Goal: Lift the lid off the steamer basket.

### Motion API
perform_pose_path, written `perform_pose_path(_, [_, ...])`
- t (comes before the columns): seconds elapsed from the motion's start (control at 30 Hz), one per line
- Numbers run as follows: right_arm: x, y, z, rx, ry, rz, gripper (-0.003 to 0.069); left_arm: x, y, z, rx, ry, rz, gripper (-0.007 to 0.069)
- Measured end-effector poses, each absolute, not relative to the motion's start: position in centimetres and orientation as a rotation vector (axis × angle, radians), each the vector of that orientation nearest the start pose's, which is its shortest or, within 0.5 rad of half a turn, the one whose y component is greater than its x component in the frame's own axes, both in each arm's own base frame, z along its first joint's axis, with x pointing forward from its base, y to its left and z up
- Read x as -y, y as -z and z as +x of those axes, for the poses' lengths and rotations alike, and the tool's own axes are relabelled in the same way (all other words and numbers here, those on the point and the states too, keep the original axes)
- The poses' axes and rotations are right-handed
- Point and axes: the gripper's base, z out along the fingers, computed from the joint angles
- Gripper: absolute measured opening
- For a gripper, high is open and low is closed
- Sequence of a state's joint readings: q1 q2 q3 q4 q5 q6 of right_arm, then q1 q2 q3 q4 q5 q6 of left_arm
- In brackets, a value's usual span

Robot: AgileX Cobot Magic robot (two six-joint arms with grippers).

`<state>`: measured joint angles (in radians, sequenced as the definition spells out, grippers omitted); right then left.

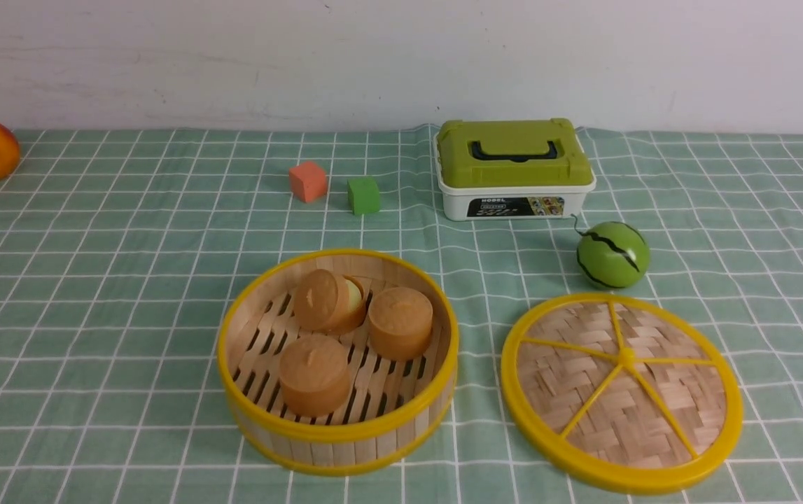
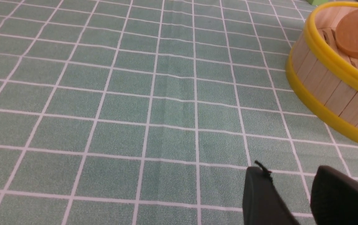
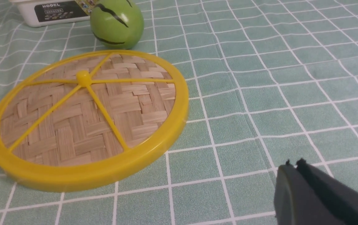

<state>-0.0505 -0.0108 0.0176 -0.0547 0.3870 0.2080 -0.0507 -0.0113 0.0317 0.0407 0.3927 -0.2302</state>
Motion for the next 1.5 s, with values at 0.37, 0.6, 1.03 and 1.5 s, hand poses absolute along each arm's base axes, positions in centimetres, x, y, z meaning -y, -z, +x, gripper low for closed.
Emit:
perform_pose_path(0.37, [0.45, -17.31, 5.19, -1.865, -0.054, 0.209, -0.0011, 0.12, -16.79, 5.21, -1.894, 0.151, -0.145, 0.0239])
perform_pose_path(0.6, [0.45, -17.31, 5.19, -1.865, -0.054, 0.209, -0.0004, 0.12, -16.79, 5.21, -1.894, 0.151, -0.145, 0.0239])
perform_pose_path(1.03, [0.45, -17.31, 5.19, -1.865, -0.054, 0.209, 0.001, 0.12, -16.79, 5.21, -1.894, 0.151, -0.145, 0.0239])
perform_pose_path(1.5, [0.45, -17.31, 5.19, -1.865, -0.054, 0.209, 0.0027, 0.12, -16.79, 5.21, -1.894, 0.151, -0.145, 0.0239])
